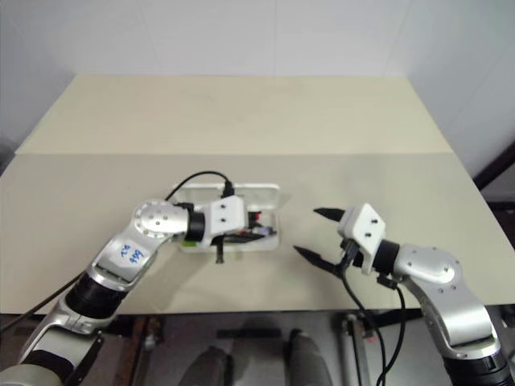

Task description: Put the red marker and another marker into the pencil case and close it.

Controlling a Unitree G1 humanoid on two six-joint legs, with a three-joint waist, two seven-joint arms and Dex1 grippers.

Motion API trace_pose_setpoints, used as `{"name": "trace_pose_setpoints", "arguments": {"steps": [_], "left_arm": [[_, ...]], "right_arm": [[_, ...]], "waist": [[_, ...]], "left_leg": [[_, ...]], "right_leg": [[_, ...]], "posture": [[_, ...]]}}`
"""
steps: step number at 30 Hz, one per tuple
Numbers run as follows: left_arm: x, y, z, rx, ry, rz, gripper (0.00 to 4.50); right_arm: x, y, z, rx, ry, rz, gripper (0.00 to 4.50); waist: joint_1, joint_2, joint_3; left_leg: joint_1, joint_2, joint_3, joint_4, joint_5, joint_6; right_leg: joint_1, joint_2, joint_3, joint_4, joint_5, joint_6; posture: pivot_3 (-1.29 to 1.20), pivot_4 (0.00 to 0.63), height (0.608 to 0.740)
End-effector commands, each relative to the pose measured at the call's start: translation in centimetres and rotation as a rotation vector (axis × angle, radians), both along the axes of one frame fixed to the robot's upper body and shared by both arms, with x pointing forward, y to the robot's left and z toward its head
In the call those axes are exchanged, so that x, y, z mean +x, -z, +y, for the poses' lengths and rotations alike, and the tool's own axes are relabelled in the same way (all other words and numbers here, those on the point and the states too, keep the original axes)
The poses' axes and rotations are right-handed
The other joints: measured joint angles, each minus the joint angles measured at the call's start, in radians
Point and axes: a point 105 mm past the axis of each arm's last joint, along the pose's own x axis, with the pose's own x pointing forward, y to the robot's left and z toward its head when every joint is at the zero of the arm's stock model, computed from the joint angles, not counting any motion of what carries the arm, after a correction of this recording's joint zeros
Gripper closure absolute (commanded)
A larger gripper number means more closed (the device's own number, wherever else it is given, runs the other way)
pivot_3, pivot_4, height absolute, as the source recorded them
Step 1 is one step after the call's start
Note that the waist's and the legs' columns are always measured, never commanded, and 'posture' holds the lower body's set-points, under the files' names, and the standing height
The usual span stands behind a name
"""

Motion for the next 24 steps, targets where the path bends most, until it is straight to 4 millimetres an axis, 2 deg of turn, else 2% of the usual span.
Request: {"name": "trace_pose_setpoints", "arguments": {"steps": [1,10,21,22,24], "left_arm": [[-0.5,-0.2,-0.3,-0.005,0.063,-0.034,4.13],[0.4,0.5,0.7,0.072,0.043,-0.092,4.13],[0.4,0.8,0.4,0.078,0.050,-0.134,4.13],[0.4,0.8,0.3,0.077,0.050,-0.135,3.41],[0.5,0.9,0.3,0.079,0.048,-0.138,2.81]], "right_arm": [[-0.2,-0.7,0.4,0.010,-0.012,-0.038,0.00],[-0.4,-0.6,0.2,0.009,0.002,-0.038,0.00],[-0.3,-0.7,0.3,0.011,0.004,-0.042,0.00],[-0.2,-0.7,0.3,0.011,0.005,-0.043,0.00],[-0.2,-0.7,0.3,0.011,0.006,-0.043,0.00]], "waist": [[0.001,0.000,0.000],[0.000,0.000,0.000],[0.000,0.000,0.000],[0.000,0.000,0.000],[0.001,0.000,0.000]], "left_leg": [[0.000,0.000,0.000,0.000,0.000,0.000],[0.000,0.000,0.000,0.000,0.000,0.000],[0.000,0.000,0.000,0.000,0.000,0.000],[0.000,0.000,0.000,0.000,0.000,0.000],[0.000,0.000,0.000,0.000,0.000,0.000]], "right_leg": [[0.000,0.000,0.000,0.000,0.000,0.000],[0.000,0.000,0.000,0.000,0.000,0.000],[0.000,0.000,0.000,0.000,0.000,0.000],[0.000,0.000,0.000,0.000,0.000,0.000],[0.000,0.000,0.000,0.000,0.000,0.000]], "posture": [[0.00,0.150,0.740],[0.00,0.150,0.740],[0.00,0.150,0.740],[0.00,0.150,0.740],[0.00,0.150,0.740]]}}
